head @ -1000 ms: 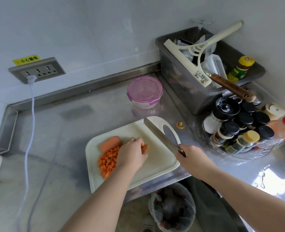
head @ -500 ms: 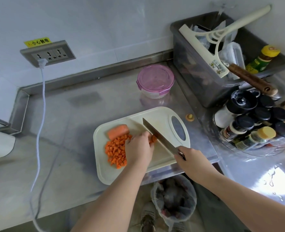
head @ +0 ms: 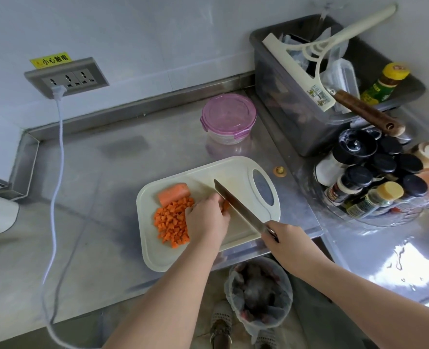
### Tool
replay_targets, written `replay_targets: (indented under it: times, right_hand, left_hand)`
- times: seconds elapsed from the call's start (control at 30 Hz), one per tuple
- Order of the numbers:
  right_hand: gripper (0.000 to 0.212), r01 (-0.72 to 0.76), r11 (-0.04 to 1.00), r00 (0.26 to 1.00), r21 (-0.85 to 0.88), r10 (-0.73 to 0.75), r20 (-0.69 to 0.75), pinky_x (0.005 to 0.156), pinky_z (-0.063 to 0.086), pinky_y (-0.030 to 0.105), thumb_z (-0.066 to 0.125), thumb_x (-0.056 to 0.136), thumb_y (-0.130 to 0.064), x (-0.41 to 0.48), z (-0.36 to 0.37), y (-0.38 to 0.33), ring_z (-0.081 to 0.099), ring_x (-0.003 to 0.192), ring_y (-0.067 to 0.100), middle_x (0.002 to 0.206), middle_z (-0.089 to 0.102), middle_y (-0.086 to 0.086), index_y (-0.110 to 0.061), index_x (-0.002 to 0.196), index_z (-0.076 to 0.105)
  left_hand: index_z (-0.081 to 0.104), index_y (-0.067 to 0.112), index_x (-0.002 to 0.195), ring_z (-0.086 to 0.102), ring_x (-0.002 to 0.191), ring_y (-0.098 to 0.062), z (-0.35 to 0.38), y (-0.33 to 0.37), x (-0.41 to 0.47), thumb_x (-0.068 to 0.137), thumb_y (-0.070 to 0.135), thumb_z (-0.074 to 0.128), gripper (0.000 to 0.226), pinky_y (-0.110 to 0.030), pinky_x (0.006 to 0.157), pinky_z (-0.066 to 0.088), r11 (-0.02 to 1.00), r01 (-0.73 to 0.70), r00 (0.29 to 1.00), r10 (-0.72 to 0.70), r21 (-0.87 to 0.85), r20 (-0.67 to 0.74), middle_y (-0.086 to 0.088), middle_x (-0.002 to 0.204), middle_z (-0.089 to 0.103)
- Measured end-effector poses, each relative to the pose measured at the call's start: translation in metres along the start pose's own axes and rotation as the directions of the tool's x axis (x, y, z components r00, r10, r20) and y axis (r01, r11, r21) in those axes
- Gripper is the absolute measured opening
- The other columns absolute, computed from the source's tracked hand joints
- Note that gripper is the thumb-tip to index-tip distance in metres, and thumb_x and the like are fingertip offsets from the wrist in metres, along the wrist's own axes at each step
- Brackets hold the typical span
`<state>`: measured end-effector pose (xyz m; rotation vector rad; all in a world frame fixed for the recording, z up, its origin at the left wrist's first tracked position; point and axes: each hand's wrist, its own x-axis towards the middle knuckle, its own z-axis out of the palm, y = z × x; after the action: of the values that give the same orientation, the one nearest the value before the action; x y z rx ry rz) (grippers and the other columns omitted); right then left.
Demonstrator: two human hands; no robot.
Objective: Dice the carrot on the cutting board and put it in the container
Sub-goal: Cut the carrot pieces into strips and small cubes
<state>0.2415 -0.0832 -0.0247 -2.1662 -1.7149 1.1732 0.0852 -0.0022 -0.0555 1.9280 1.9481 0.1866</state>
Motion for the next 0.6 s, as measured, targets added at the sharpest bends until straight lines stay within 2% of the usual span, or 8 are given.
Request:
replay_targets:
  times: [0.07,0.23,0.4,0.53,0.6]
  right_hand:
    - [0.013,0.001,1.000,1.000,-0.002,-0.001,0.009,0.056,0.043,0.026,0.040,0.101,-0.024,-0.001,0.001,-0.001,0.050,0.057,0.013,0.071,0.056,-0.003,-0.023,0.094,0.050]
    - [0.019,0.015,0.997,0.999,-0.082,-0.013,0.032,0.060,0.047,0.028,0.038,0.102,-0.026,0.001,0.004,-0.008,0.055,0.063,0.016,0.075,0.056,0.000,-0.015,0.107,0.053]
    - [0.021,0.047,0.971,0.999,-0.234,-0.041,0.029,0.065,0.049,0.037,0.035,0.102,-0.024,0.009,0.001,-0.015,0.055,0.071,0.028,0.081,0.055,0.006,-0.011,0.112,0.049]
    - [0.018,0.036,0.959,0.999,-0.281,-0.025,0.044,0.060,0.044,0.030,0.035,0.104,-0.021,0.007,0.012,-0.012,0.056,0.071,0.022,0.082,0.053,0.002,-0.014,0.115,0.047]
    - [0.017,0.026,0.957,0.999,-0.287,-0.017,0.033,0.060,0.041,0.028,0.037,0.103,-0.020,0.009,0.015,-0.011,0.055,0.070,0.021,0.083,0.053,0.001,-0.015,0.116,0.047]
  left_hand:
    - [0.060,0.027,0.101,0.060,0.098,-0.015,-0.001,0.001,0.001,0.088,0.030,0.058,0.013,-0.032,0.089,0.035,1.000,0.019,1.000,-0.019,-0.024,0.015,0.010,0.096,0.068]
    - [0.063,0.025,0.098,0.062,0.095,-0.018,0.001,0.004,0.006,0.088,0.029,0.059,0.012,-0.034,0.089,0.038,0.997,0.059,0.998,-0.059,-0.045,0.002,0.006,0.093,0.069]
    - [0.064,0.023,0.101,0.062,0.095,-0.022,0.001,0.009,0.015,0.088,0.029,0.058,0.015,-0.036,0.087,0.042,0.994,0.105,0.994,-0.106,-0.034,-0.006,0.002,0.093,0.070]
    - [0.067,0.024,0.106,0.064,0.096,-0.023,-0.004,0.005,0.014,0.089,0.028,0.057,0.020,-0.042,0.089,0.049,0.985,0.106,0.993,-0.099,-0.133,0.058,0.001,0.100,0.071]
    - [0.069,0.022,0.107,0.065,0.095,-0.024,-0.008,0.004,0.016,0.090,0.028,0.057,0.022,-0.039,0.085,0.051,0.977,0.126,0.990,-0.112,-0.172,0.087,-0.002,0.100,0.071]
